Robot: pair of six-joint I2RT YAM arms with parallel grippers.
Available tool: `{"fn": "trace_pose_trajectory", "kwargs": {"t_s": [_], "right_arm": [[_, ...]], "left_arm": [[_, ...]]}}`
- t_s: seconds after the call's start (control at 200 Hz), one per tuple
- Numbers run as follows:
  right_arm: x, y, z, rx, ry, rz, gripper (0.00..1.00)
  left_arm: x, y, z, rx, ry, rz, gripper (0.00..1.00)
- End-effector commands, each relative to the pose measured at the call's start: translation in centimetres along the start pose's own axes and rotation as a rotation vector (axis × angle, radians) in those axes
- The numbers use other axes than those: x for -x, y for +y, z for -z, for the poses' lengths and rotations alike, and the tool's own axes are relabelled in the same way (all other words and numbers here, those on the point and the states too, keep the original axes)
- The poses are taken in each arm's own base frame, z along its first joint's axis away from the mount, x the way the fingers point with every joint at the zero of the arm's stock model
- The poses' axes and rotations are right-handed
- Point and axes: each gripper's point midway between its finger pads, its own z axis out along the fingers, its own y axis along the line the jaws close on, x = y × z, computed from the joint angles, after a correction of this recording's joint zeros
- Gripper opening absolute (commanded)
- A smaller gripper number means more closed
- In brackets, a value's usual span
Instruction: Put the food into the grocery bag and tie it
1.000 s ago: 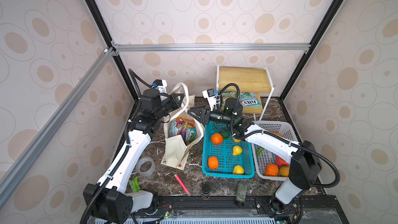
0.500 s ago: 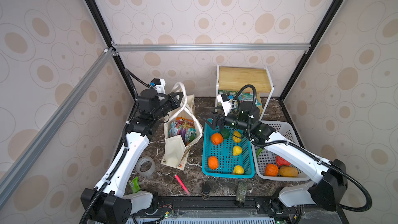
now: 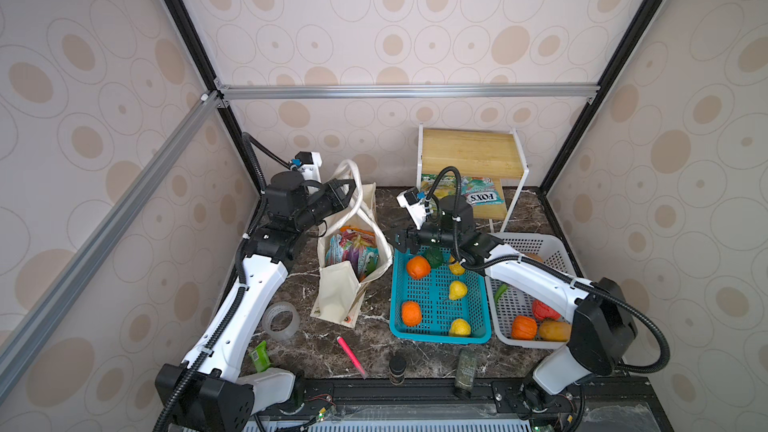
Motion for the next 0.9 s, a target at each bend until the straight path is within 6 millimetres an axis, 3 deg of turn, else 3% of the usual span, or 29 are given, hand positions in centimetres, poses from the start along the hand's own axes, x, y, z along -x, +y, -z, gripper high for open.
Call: {"fn": "trace_pose_trajectory", "kwargs": {"t_s": [0.0,0.08,0.18,0.295,0.725,0.895], "right_arm": [[3.3,3.7,-0.8,0.165,-0.088,0.093,0.53],[3.6,4.8,-1.8,0.212,-0.105,0.108,0.55],[4.0,5.9,-2.5,0.26,-0.14,0.11,0.69],[4.8,6.7,-3.3,0.311,-0.184,0.079,0.75],[8.8,7.7,-5.0,0.379,-0.353,-0.034,0.69],[9.9,8.2,-5.2,0.384,-0.372,-0.044,0.6]], "left_arm": [[2.4,-3.9,2.1,-0.124,-0.085,-0.04,0.0],[1.8,-3.1,1.8,-0.133,-0.097,-0.039,0.0],[0.6,-2.3,1.2,-0.162,-0.092,-0.031,0.0],[0.0,-1.9,0.8,-0.205,-0.112,-0.033,0.0],[-0.9,-0.1,0.9,-0.218,-0.186,-0.044,0.0],[-1.5,0.2,0.7,-0.239,-0.183,-0.028,0.0]]}}
